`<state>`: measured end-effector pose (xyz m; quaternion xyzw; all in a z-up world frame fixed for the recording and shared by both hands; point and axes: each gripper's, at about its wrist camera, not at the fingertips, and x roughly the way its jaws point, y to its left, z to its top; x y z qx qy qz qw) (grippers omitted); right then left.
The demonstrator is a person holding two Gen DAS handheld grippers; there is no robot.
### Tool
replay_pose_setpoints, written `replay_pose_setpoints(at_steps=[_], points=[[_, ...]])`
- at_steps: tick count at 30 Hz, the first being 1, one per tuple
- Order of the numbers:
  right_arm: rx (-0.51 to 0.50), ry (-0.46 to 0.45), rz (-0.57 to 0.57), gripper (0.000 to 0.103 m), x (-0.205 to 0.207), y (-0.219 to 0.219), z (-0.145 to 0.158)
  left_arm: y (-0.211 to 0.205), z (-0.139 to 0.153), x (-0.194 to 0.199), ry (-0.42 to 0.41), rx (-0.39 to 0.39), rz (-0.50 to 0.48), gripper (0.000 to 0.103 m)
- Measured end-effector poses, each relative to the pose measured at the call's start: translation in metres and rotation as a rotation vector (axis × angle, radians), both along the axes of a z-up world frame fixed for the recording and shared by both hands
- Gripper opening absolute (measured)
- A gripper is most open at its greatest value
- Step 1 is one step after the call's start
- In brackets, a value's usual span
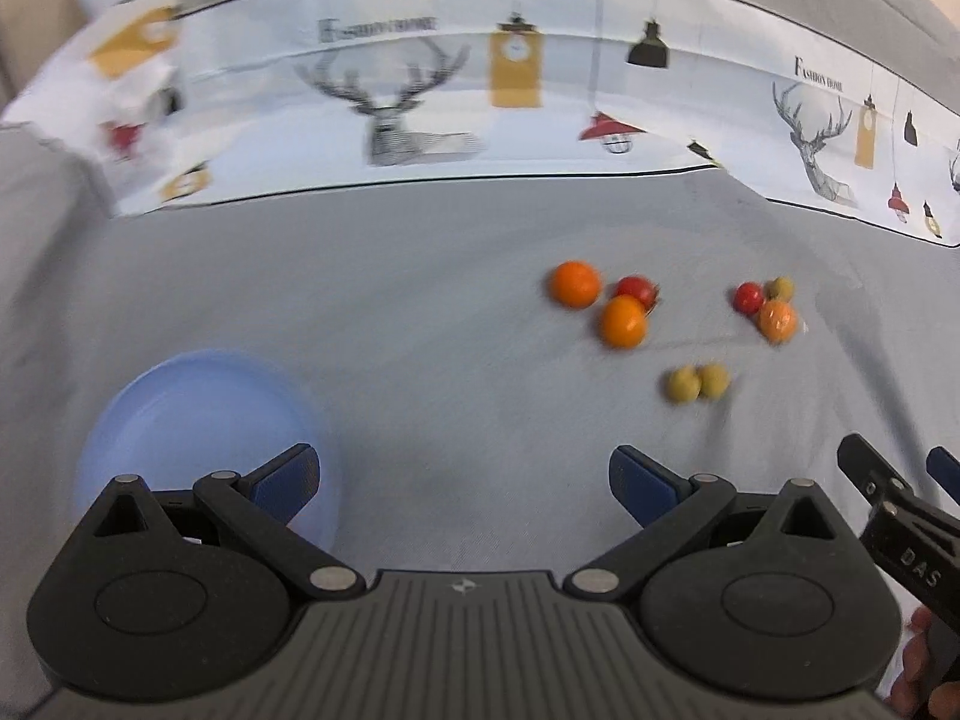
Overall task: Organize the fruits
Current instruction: 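Grasp a loose orange with the left tool while the right tool grasps the plastic-wrapped orange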
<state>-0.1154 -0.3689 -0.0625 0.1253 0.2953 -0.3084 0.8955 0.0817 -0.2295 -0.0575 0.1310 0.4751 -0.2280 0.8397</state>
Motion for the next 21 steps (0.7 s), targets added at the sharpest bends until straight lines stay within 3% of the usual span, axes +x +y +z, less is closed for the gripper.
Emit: replay_pose_setpoints(at_steps=[10,16,19,20,21], points=[[0.063,0.079,-0.047,0.102,0.086,-0.132,-0.081,-0.122,-0.078,0.077,0.126,0.008,-0.026,0.103],[0.066,0.141,-0.034,0.103,0.116,-0.157,-0.117,-0.151,-0.122,0.102,0.196,0.084,-0.032,0.103],[0.003,0.135,-0.022,0.102,0.12,-0.152,-0.122,-0.157,-0.125,0.1,0.153,0.11,-0.057,0.103],[0.002,0.129,-0.023,0.102,0.119,-0.152,-0.122,-0.158,-0.126,0.099,0.15,0.117,-0.07,0.101],[-0.002,0.125,-0.021,0.097,0.119,-0.152,-0.122,-0.158,-0.123,0.097,0.14,0.11,-0.076,0.085]])
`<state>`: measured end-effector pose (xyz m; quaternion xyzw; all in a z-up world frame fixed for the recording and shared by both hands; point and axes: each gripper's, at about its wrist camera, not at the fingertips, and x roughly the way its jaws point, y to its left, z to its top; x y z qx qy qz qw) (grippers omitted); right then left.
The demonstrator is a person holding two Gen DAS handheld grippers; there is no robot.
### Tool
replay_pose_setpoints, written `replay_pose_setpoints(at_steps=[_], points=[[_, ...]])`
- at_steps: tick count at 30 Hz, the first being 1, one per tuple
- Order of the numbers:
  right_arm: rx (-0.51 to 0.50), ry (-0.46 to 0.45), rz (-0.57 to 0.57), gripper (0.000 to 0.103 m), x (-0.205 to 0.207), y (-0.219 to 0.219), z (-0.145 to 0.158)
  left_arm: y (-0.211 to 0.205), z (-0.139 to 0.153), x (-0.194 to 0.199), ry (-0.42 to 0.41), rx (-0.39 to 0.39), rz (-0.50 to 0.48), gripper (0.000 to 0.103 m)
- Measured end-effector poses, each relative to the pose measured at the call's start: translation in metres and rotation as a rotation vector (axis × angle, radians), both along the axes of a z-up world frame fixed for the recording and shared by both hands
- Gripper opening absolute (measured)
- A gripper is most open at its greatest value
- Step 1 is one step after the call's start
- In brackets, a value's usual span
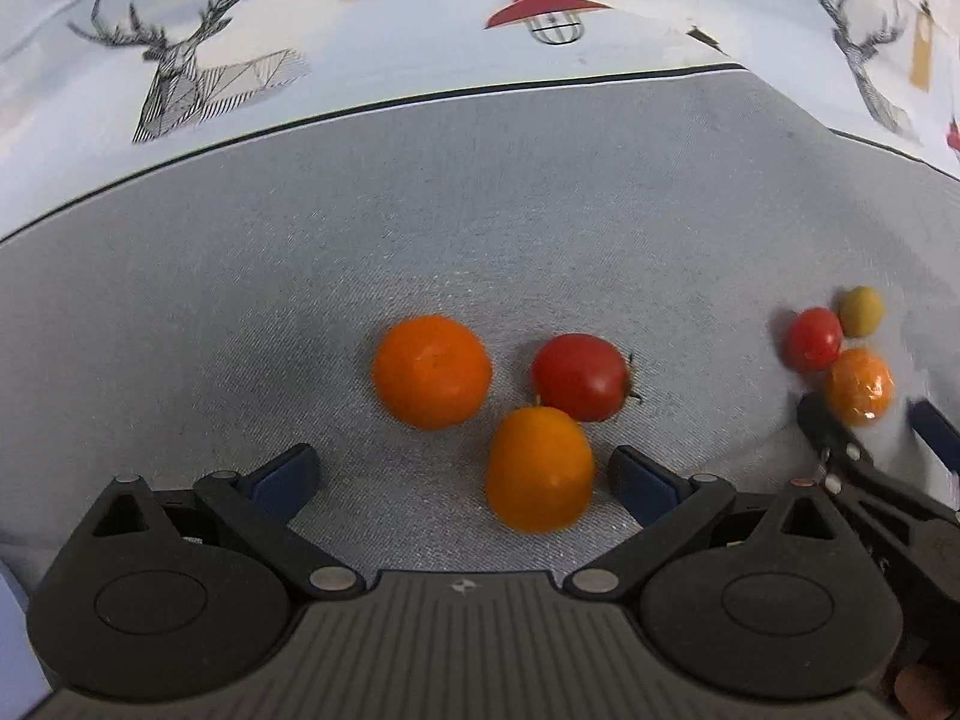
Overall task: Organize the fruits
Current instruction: 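Grasp a loose orange with the left tool while the right tool grasps the plastic-wrapped orange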
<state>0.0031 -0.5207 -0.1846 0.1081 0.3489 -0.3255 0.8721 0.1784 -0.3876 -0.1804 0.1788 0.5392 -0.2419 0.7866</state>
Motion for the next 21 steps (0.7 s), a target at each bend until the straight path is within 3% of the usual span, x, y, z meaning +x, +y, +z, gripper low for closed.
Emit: replay_pose_setpoints(at_steps=[1,2,3,8,12,21], points=[[-0.009,-0.005,0.006,0.077,-0.001,0.002,0.001,0.002,0.005,-0.003,-0.018,-0.022,-0.013,0.073],[-0.027,-0.016,0.03,0.061,-0.003,0.006,0.005,0.002,0.01,-0.007,-0.021,-0.039,-0.038,0.041],[-0.032,-0.022,0.067,0.039,-0.004,0.01,0.009,0.003,0.014,-0.009,-0.015,-0.047,-0.059,0.037],[-0.008,-0.013,0.048,0.038,-0.007,0.017,0.023,0.018,0.029,-0.021,-0.062,-0.045,-0.069,0.037],[0.002,-0.074,0.004,0.038,-0.031,0.031,0.053,0.047,0.061,-0.047,-0.105,-0.057,-0.066,0.037],[0.018,-0.209,0.098,0.039,-0.1,0.12,0.138,0.145,0.145,-0.124,-0.206,-0.042,-0.046,0.037]])
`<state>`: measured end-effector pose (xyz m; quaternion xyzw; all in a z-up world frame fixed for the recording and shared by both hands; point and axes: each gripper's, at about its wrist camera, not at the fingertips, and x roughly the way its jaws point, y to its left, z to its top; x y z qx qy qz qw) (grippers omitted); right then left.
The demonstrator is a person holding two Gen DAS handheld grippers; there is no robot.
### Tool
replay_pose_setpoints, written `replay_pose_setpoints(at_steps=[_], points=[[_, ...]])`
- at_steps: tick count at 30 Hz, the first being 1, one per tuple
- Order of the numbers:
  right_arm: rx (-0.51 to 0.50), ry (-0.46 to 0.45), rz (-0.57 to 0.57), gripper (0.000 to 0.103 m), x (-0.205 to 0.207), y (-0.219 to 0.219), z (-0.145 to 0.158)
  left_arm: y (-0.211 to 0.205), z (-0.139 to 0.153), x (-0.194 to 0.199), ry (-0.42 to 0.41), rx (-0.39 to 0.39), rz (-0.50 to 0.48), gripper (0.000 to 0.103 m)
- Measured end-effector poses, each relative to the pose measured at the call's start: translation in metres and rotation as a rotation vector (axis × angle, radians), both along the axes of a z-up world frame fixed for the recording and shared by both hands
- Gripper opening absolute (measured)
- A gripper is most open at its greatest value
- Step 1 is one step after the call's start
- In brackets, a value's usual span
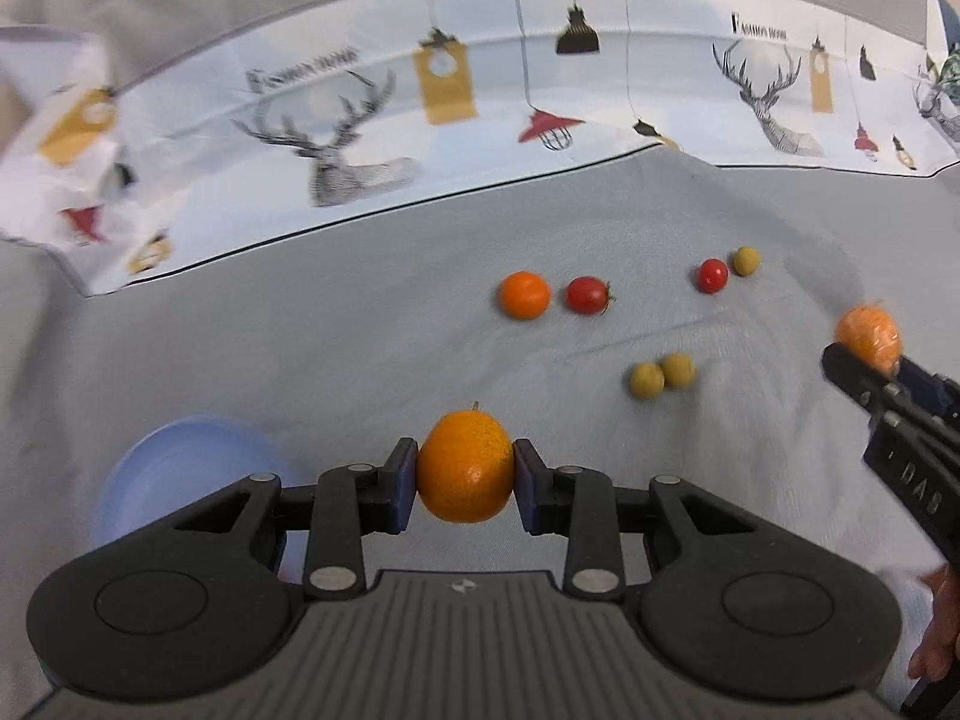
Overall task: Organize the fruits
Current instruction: 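Carry both held oranges over the blue plate with both tools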
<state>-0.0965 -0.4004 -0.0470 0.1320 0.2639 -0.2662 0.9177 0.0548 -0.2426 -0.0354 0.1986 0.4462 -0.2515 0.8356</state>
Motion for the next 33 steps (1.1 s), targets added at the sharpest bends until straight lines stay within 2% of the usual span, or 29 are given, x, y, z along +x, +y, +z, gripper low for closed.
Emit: replay_pose_setpoints(at_steps=[8,13,18,25,33], points=[[0.037,-0.043,0.188,0.039,-0.042,0.102,0.046,0.112,0.052,-0.052,-0.044,-0.04,0.073,0.037],[0.058,-0.074,0.307,0.039,-0.061,0.163,0.067,0.18,0.066,-0.075,-0.056,-0.062,0.151,0.037],[0.037,-0.068,0.436,0.039,-0.07,0.222,0.076,0.236,0.071,-0.095,-0.08,-0.071,0.221,0.037],[0.013,-0.018,0.545,0.039,-0.077,0.277,0.075,0.283,0.067,-0.112,-0.08,-0.095,0.276,0.037],[-0.033,-0.01,0.565,0.039,-0.078,0.293,0.081,0.3,0.07,-0.118,-0.082,-0.136,0.295,0.037]])
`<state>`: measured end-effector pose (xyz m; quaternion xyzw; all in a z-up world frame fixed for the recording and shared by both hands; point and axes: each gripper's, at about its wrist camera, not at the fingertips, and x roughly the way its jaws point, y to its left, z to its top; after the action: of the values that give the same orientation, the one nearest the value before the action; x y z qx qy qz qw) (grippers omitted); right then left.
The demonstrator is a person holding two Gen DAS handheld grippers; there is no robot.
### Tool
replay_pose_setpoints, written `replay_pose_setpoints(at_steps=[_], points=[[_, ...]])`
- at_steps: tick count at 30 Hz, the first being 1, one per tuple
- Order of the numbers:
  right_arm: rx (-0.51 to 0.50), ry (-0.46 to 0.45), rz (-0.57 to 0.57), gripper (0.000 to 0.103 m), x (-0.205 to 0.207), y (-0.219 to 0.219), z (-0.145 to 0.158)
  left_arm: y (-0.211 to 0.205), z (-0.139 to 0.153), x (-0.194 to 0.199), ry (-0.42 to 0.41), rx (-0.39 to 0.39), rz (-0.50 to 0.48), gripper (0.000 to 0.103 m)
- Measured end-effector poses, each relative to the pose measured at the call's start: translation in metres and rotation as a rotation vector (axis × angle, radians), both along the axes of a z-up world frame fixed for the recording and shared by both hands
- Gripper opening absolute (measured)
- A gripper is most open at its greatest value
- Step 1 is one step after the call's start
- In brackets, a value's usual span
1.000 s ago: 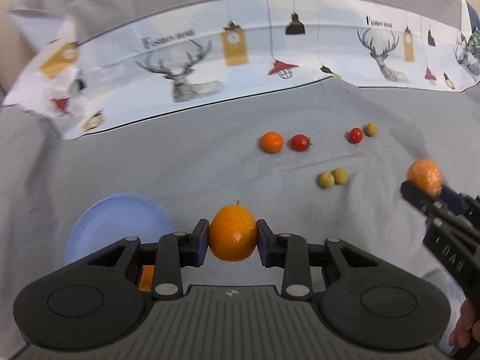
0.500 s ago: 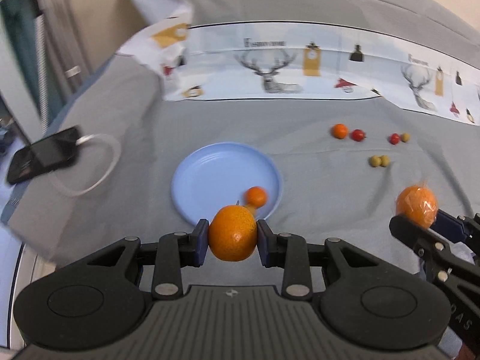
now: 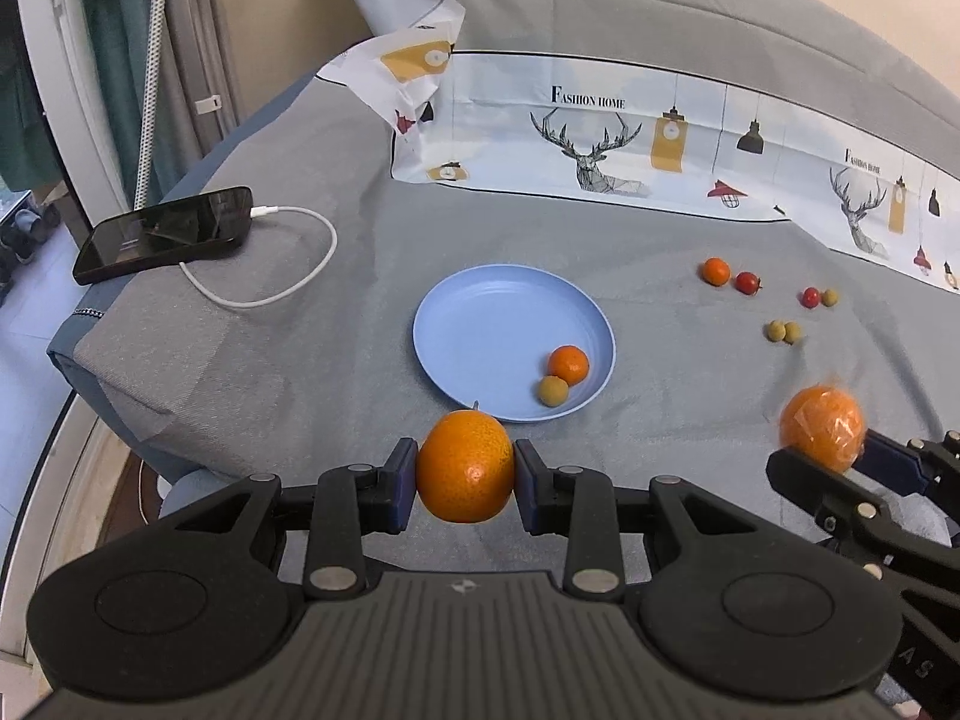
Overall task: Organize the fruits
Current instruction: 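Carry both held oranges over the blue plate with both tools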
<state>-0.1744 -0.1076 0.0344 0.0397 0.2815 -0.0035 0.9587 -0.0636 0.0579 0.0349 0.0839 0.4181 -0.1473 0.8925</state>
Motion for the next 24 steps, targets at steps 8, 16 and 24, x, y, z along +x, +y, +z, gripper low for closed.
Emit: replay_pose_setpoints(at_steps=[8,16,24], points=[[-0.005,0.01,-0.002,0.039,0.002,0.0,-0.002,-0.003,-0.003,0.001,0.012,-0.005,-0.012,0.037],[0.002,0.027,-0.004,0.039,0.007,-0.001,-0.006,-0.002,-0.008,0.008,0.028,-0.004,-0.004,0.037],[0.009,0.046,-0.002,0.039,0.012,-0.003,-0.009,-0.004,-0.011,0.014,0.041,-0.001,-0.001,0.037]])
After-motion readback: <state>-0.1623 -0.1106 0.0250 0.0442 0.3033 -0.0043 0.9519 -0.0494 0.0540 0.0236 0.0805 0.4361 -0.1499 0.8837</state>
